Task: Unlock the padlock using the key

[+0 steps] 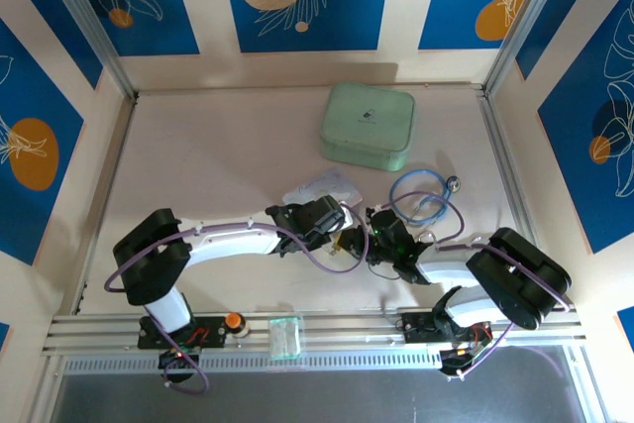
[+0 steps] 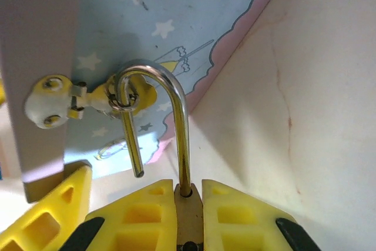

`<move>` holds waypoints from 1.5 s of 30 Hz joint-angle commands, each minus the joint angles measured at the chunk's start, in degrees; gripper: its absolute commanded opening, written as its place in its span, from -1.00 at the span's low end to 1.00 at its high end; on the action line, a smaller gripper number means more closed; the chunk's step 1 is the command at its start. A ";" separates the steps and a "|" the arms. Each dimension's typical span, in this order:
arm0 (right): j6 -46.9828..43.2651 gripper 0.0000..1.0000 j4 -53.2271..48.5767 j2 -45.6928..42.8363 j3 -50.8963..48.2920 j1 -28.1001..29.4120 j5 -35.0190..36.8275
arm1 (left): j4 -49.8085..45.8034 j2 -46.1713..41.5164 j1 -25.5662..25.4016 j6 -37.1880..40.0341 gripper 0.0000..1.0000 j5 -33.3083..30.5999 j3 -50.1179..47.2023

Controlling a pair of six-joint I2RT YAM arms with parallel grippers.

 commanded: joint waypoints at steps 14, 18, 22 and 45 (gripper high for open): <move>9.08 -0.93 18.79 8.72 0.05 -4.77 2.86 | -7.96 1.57 -0.62 -0.32 0.14 3.73 -3.50; 9.94 -0.93 17.87 6.93 -0.05 -6.18 1.63 | -7.96 1.42 -0.62 -0.57 0.14 3.69 -3.70; 10.23 -0.93 18.22 6.11 -0.83 -8.13 -0.05 | -7.95 1.82 -0.62 -0.73 0.13 3.46 -3.92; -7.91 -0.93 -22.66 7.81 8.48 -9.13 -16.81 | -5.19 -1.97 4.27 -12.64 0.76 -15.04 -4.04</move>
